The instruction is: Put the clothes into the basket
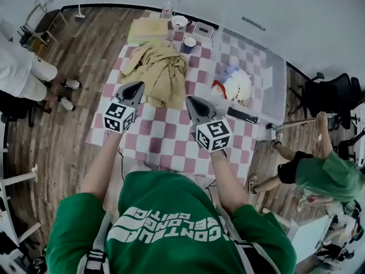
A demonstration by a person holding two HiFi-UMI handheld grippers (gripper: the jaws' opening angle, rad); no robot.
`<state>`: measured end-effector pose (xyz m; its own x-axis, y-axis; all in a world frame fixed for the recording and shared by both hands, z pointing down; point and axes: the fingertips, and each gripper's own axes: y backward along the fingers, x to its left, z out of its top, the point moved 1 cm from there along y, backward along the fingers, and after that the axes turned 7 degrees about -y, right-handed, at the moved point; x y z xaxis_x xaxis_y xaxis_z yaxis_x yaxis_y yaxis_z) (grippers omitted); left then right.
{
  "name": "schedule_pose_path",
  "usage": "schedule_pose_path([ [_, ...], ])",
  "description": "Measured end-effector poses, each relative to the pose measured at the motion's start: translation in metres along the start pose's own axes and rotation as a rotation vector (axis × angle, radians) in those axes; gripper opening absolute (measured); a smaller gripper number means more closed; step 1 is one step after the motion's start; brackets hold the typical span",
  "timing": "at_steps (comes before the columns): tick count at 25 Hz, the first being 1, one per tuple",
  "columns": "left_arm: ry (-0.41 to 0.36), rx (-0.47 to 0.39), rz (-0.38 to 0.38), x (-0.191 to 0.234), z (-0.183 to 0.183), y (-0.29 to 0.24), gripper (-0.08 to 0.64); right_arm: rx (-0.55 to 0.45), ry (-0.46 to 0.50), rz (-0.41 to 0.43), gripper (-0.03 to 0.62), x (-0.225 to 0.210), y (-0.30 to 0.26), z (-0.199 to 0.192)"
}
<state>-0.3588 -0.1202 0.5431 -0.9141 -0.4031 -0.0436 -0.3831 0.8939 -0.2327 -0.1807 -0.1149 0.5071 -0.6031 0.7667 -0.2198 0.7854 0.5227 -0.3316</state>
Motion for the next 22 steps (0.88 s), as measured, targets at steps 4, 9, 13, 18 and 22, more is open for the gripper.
schedule_pose_path([
  [4, 0.004, 0.005, -0.019, 0.043, -0.015, -0.007, 0.003, 0.029, -0.009, -0.037, 0.008, 0.005, -0.042, -0.007],
  [9, -0.001, 0.022, -0.066, 0.083, -0.031, -0.016, 0.005, 0.056, -0.051, -0.100, 0.008, 0.001, -0.081, -0.015],
  [13, -0.002, 0.043, -0.099, 0.109, -0.043, -0.025, 0.005, 0.069, -0.100, -0.166, 0.008, -0.010, -0.105, -0.021],
  [18, 0.004, 0.072, -0.141, 0.132, -0.059, -0.047, 0.005, 0.092, -0.138, -0.247, 0.008, -0.033, -0.124, -0.029],
  [22, 0.014, 0.098, -0.169, 0.144, -0.074, -0.063, 0.005, 0.125, -0.134, -0.297, 0.008, -0.049, -0.138, -0.039],
])
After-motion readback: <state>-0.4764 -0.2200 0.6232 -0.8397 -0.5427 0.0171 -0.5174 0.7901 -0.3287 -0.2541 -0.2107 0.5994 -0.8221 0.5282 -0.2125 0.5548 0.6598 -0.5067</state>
